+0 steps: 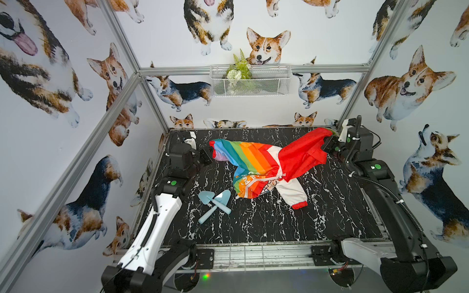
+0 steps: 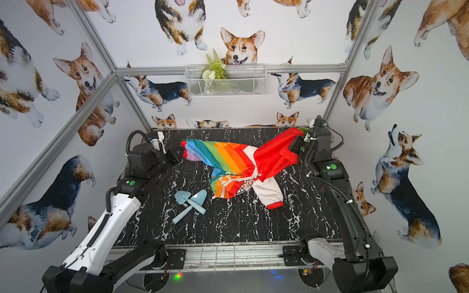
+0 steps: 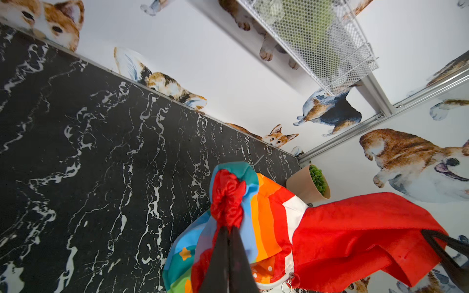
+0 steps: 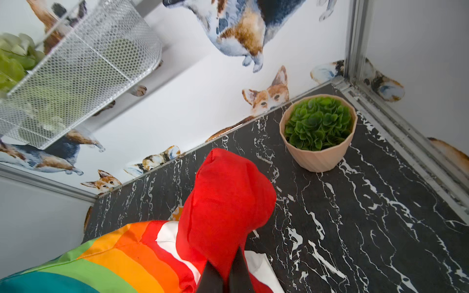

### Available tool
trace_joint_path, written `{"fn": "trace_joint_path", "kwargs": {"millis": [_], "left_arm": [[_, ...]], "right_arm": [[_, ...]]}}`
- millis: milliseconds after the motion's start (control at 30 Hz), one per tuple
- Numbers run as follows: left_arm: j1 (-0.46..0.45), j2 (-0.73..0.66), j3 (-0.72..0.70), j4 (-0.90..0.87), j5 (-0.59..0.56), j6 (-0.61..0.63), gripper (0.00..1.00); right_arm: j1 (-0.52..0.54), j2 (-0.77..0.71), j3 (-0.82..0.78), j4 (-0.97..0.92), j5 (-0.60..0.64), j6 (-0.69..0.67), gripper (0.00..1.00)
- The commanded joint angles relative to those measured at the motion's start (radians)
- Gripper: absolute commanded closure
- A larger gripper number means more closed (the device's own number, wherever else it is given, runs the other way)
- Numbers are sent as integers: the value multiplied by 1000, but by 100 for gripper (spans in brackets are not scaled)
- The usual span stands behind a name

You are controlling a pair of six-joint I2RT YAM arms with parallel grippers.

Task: Unzip the jacket
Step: Flatten out the jacket at the center of the board.

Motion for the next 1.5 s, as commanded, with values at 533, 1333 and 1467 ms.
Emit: {"fn": "trace_joint_path", "kwargs": {"millis": [533, 1333, 1467], "left_arm": [[-5, -74, 415, -172, 95, 172, 100], [-5, -179, 579, -315, 176, 218, 100], [-5, -156, 522, -358, 52, 221, 100]], "right_arm": [[2, 58, 557, -96, 142, -152, 100], [0, -13, 814, -235, 270, -303, 100], [0, 100, 860, -294, 205, -306, 100]]}}
